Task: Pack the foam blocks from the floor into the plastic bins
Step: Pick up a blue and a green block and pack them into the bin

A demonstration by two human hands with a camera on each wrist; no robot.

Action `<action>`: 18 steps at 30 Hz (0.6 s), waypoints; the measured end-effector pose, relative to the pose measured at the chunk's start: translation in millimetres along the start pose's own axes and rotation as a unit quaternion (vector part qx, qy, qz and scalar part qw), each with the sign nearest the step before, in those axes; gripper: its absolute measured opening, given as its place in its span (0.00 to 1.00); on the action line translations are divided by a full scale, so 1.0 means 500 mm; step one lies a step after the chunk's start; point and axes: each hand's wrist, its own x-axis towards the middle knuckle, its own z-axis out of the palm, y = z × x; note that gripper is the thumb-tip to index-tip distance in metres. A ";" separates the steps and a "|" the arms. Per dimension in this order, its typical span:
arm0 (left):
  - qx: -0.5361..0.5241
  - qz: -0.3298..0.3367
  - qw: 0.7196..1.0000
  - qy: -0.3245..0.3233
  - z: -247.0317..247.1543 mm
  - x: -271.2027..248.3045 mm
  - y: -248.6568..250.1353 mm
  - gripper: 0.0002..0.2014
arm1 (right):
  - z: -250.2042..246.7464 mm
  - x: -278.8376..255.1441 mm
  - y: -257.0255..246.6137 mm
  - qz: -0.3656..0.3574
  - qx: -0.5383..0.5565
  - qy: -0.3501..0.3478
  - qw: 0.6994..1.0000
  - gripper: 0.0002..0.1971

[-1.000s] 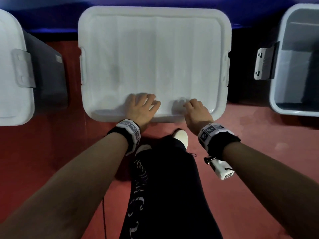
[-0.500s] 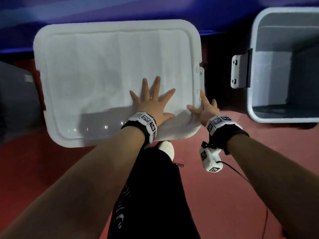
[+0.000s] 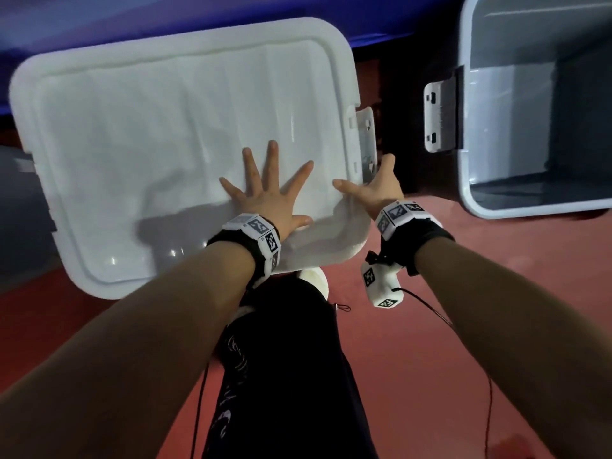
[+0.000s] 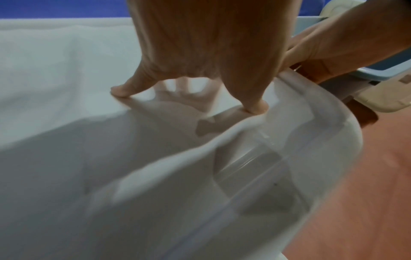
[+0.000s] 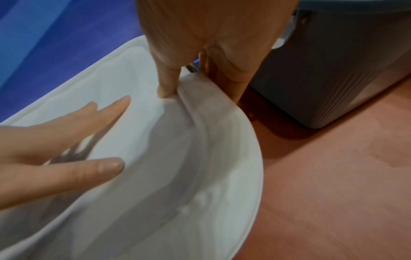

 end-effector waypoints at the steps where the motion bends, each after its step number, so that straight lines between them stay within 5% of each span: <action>1: 0.002 -0.002 1.000 -0.003 -0.004 -0.002 0.002 0.48 | 0.000 -0.011 -0.004 -0.013 -0.010 0.010 1.000 0.35; 9: -0.011 0.013 1.000 -0.014 -0.017 -0.011 0.000 0.48 | 0.038 -0.039 -0.021 -0.052 -0.100 0.071 0.991 0.17; 15: -0.070 0.035 0.997 0.024 -0.036 -0.039 -0.056 0.36 | 0.019 -0.048 -0.060 0.017 -0.199 0.025 0.980 0.22; 18: -0.114 -0.005 0.989 0.097 -0.044 -0.070 -0.124 0.32 | 0.055 -0.089 -0.098 -0.082 -0.326 0.050 0.940 0.35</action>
